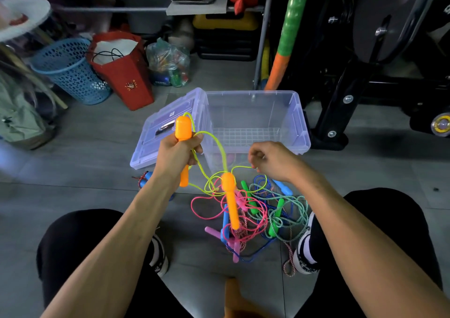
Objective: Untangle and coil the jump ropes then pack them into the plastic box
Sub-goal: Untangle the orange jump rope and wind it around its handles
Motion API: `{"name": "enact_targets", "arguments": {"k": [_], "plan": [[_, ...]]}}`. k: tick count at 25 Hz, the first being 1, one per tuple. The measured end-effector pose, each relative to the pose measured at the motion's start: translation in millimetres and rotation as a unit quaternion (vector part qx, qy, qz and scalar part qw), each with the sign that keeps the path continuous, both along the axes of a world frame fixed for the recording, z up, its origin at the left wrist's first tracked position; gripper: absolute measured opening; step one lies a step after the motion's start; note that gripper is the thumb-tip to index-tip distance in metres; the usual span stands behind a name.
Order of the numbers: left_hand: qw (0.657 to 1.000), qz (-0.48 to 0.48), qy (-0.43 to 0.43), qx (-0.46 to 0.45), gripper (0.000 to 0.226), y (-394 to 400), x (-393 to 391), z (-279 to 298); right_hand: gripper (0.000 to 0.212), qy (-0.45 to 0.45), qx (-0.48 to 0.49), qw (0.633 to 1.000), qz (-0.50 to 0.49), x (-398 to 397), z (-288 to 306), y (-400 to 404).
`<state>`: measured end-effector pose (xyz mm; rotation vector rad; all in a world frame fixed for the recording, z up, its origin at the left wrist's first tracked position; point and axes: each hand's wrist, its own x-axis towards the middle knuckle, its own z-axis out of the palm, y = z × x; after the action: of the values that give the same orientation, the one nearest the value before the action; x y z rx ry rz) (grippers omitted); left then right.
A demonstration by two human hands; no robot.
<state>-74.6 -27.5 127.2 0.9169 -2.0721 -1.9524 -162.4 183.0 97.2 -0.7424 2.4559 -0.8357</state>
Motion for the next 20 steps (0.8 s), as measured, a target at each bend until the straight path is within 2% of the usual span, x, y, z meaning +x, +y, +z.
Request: {"name": "enact_targets", "arguments": {"k": [3,6,9,11,15,20], "plan": [[0.998,-0.059,0.0,-0.036,0.017,5.5,1.7,6.0,0.004,-0.016,-0.036,0.999,-0.009,5.7,-8.1,-6.3],[0.985,-0.137,-0.011,-0.105,0.014,5.5,3.6,13.2,0.038,-0.011,-0.064,0.998,0.009,6.6,-8.1,-11.4],[0.978,-0.17,0.001,-0.122,0.011,0.4,7.1,18.3,0.047,0.008,-0.103,0.994,0.022,6.5,-7.3,-17.5],[0.976,-0.18,0.012,-0.119,0.008,-1.7,10.0,21.2,0.043,0.016,-0.124,0.992,0.024,6.3,-8.5,-21.0],[0.976,-0.19,0.021,-0.108,0.009,-1.5,12.4,23.1,0.01,0.077,-0.132,0.987,0.046,8.8,-9.2,-26.6],[0.976,-0.192,0.021,-0.103,0.01,1.0,12.6,20.6,0.025,0.117,-0.132,0.983,0.051,17.4,-9.9,-33.9]]}}
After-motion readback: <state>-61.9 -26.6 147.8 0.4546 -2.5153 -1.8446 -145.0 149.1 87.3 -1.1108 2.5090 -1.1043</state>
